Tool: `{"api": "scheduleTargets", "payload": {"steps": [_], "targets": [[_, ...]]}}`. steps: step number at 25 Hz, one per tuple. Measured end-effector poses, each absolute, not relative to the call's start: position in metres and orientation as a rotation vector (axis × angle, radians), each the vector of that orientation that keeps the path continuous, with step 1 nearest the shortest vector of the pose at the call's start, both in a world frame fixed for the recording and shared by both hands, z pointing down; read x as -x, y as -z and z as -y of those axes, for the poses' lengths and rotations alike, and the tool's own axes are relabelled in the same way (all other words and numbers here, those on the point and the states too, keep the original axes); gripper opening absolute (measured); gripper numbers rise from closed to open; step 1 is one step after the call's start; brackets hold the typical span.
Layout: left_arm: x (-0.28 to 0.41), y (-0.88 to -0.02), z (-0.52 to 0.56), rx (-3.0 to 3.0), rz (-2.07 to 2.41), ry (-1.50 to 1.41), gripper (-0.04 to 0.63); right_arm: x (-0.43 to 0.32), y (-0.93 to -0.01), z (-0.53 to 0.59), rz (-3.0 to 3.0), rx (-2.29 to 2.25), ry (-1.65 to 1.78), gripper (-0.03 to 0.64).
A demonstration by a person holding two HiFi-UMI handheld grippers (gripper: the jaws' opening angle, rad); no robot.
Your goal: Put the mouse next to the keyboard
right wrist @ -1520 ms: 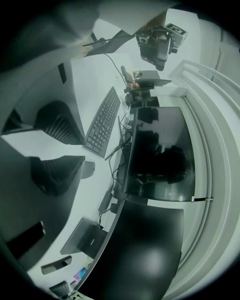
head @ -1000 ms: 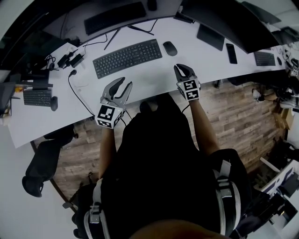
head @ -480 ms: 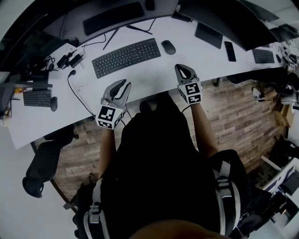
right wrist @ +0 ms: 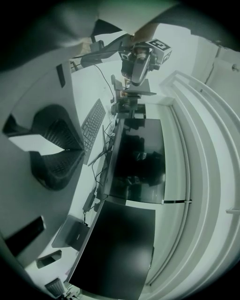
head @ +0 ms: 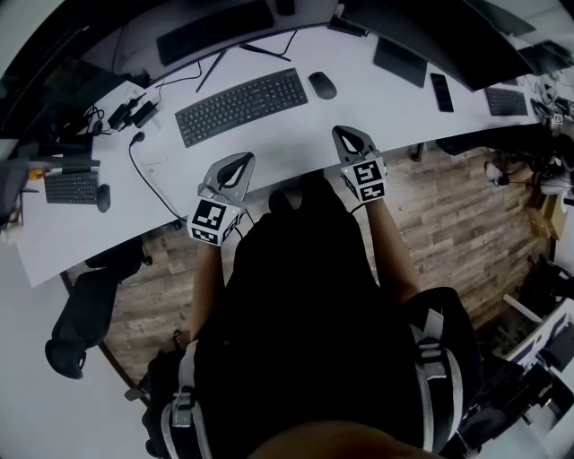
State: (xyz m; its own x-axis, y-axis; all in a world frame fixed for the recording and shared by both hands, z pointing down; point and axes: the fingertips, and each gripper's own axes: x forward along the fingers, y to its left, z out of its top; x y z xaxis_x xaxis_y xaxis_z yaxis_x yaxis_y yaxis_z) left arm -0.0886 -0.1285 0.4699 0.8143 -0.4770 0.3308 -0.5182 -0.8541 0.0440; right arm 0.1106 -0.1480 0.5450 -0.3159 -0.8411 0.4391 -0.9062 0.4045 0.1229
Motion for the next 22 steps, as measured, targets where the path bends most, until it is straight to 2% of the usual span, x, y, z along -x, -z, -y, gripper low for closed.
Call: {"api": "scheduleTargets", "payload": {"steps": [22], "targets": [[0.0881, -0.4727, 0.1182, -2.863, 0.766, -0.485, 0.0, -0.1069, -0.5513, 0.1394, 2.238, -1.499, -0.246, 0.002]]}}
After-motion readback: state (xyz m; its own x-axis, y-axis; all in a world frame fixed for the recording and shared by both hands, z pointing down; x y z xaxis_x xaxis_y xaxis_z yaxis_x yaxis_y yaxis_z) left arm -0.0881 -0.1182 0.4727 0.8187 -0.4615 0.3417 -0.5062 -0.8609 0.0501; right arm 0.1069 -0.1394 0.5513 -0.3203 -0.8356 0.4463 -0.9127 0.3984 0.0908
